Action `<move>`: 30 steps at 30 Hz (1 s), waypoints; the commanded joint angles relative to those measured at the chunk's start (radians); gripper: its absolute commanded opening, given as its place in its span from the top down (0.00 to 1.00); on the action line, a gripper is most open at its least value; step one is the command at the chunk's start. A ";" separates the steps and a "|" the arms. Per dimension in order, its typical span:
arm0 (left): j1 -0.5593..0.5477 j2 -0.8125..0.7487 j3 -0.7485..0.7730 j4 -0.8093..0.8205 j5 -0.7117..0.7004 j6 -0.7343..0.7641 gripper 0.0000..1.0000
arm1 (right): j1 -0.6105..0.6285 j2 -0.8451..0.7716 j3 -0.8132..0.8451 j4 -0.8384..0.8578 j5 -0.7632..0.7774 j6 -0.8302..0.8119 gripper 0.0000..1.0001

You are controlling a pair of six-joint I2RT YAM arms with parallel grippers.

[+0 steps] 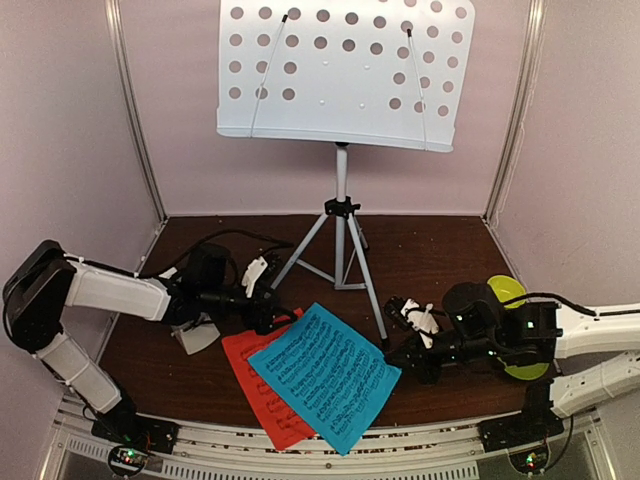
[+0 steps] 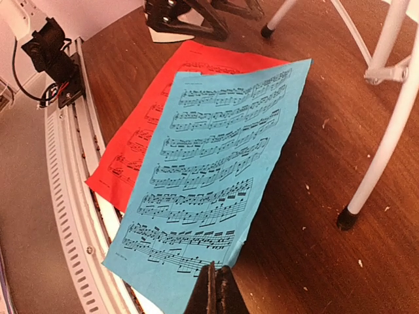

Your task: Set up the instrument practice props

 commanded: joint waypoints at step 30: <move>0.002 0.042 -0.098 0.075 -0.010 0.040 0.28 | 0.092 0.143 0.055 -0.037 0.100 0.171 0.57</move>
